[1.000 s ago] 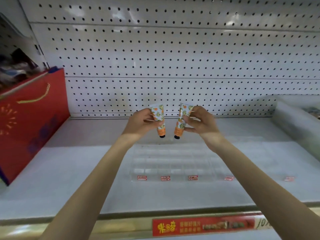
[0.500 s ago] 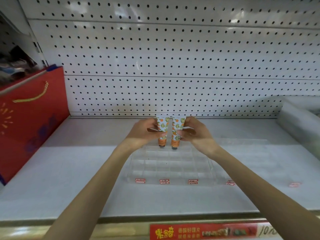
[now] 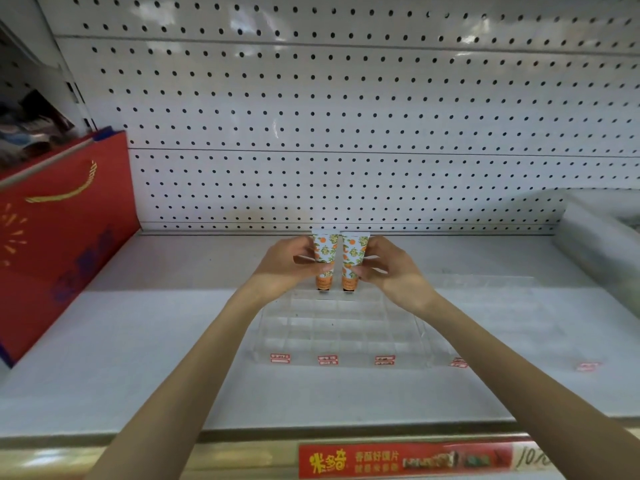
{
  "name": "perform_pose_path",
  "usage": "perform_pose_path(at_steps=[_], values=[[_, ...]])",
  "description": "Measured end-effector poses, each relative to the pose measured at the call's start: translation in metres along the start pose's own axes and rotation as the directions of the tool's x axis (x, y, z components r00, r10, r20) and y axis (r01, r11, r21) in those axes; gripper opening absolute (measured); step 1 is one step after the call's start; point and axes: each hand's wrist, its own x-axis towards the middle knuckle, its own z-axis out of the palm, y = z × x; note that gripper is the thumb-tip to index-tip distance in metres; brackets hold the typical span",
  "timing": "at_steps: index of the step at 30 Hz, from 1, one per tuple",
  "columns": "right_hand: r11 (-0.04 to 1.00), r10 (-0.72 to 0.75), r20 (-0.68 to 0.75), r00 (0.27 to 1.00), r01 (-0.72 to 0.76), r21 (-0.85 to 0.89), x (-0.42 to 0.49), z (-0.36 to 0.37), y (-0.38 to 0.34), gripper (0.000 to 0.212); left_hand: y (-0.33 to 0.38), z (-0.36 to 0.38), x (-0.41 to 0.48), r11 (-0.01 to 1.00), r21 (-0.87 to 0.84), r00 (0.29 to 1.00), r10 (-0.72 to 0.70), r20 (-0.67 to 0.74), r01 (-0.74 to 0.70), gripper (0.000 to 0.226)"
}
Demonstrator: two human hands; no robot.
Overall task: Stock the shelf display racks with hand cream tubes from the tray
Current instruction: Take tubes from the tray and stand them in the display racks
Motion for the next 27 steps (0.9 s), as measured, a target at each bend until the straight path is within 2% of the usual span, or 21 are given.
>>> perform_pose_path(at_steps=[10,13,16,19,21,23,25,27], values=[[0.999,0.016,-0.014,1.000,-0.015,0.038,-0.007,-0.003,-0.007,0.021,0.006,-0.006,-0.009,0.999,-0.046,1.000,-0.022,0.002,0.022,0.024],[0.998,0.013,-0.070,0.997,-0.009,0.057,-0.010,-0.011,-0.018,0.013,0.010,-0.016,-0.014,1.000,-0.022,1.000,-0.007,0.003,0.007,0.027],[1.000,-0.026,-0.178,0.984,0.024,-0.013,-0.009,-0.029,-0.034,0.013,0.020,-0.033,-0.022,0.998,0.061,0.997,0.034,-0.064,-0.030,0.030],[0.983,-0.072,-0.249,0.966,0.026,-0.183,-0.014,-0.047,-0.054,0.026,0.032,-0.047,-0.032,0.986,0.154,0.983,0.089,-0.159,-0.064,0.037],[0.918,-0.091,-0.240,0.966,-0.011,-0.395,-0.022,-0.056,-0.065,0.038,0.042,-0.053,-0.038,0.954,0.295,0.973,0.124,-0.194,-0.063,0.049],[0.778,-0.100,-0.206,0.974,-0.053,-0.626,-0.035,-0.060,-0.073,0.048,0.048,-0.055,-0.044,0.848,0.528,0.964,0.177,-0.198,-0.047,0.061],[0.661,-0.095,-0.213,0.972,-0.099,-0.744,-0.051,-0.059,-0.078,0.055,0.050,-0.053,-0.052,0.703,0.710,0.954,0.233,-0.189,-0.031,0.066],[0.569,-0.087,-0.206,0.975,-0.121,-0.813,-0.070,-0.055,-0.076,0.061,0.049,-0.045,-0.062,0.621,0.783,0.950,0.254,-0.184,-0.014,0.072]])
